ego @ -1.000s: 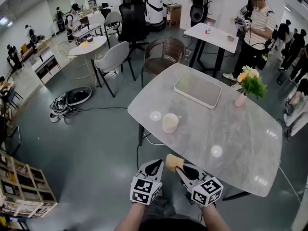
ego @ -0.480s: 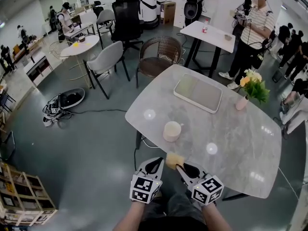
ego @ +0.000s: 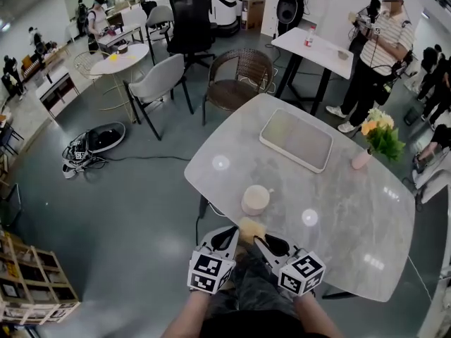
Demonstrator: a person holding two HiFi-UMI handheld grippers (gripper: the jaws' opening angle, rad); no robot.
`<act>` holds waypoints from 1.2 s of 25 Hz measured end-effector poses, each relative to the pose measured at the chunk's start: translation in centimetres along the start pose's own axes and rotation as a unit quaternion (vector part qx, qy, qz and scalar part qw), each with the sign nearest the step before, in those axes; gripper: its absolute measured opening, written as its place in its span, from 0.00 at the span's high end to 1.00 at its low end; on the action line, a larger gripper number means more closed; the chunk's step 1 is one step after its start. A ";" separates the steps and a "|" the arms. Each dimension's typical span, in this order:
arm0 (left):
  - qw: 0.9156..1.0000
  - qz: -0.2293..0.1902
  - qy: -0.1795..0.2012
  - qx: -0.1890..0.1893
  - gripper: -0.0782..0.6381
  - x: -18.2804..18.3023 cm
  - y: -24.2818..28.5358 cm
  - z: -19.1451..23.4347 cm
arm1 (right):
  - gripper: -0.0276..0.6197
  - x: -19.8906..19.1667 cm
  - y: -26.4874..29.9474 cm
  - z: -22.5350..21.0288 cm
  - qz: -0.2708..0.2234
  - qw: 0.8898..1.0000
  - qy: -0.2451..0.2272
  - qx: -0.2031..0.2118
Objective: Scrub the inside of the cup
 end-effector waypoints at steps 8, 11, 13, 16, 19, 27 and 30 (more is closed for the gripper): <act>1.000 -0.006 -0.002 0.005 0.87 2.2 4.4 3.1 | 0.86 4.2 2.6 -4.5 0.001 1.000 -0.019 0.002; 1.000 -0.006 -0.008 -0.001 0.87 2.2 5.7 3.6 | 0.86 5.6 2.6 -6.8 0.005 1.000 -0.019 -0.010; 1.000 -0.007 -0.017 -0.005 0.87 2.1 6.3 4.2 | 0.86 6.2 2.9 -7.8 0.015 0.999 -0.027 -0.012; 1.000 -0.001 -0.025 -0.018 0.81 1.8 7.2 4.8 | 0.86 6.7 3.5 -8.9 0.046 0.997 -0.057 -0.013; 0.999 0.014 -0.009 -0.051 0.60 1.1 8.2 4.7 | 0.86 6.8 4.5 -9.6 0.096 0.991 -0.098 -0.008; 0.975 0.114 0.119 -0.151 0.37 -2.5 11.2 2.4 | 0.86 5.4 7.6 -9.1 0.297 0.912 -0.281 0.039; 0.971 0.120 0.125 -0.164 0.35 -2.5 12.3 2.5 | 0.86 4.4 8.6 -8.8 0.355 0.873 -0.331 0.056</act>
Point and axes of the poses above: the fingertips, and each gripper's own axes: y forward along the fingers, z to its left, x out of its top, the point moved 2 cm from there along -y, backward along the fingers, and after that the axes turned 9 degrees about y, right-handed, at the moved point
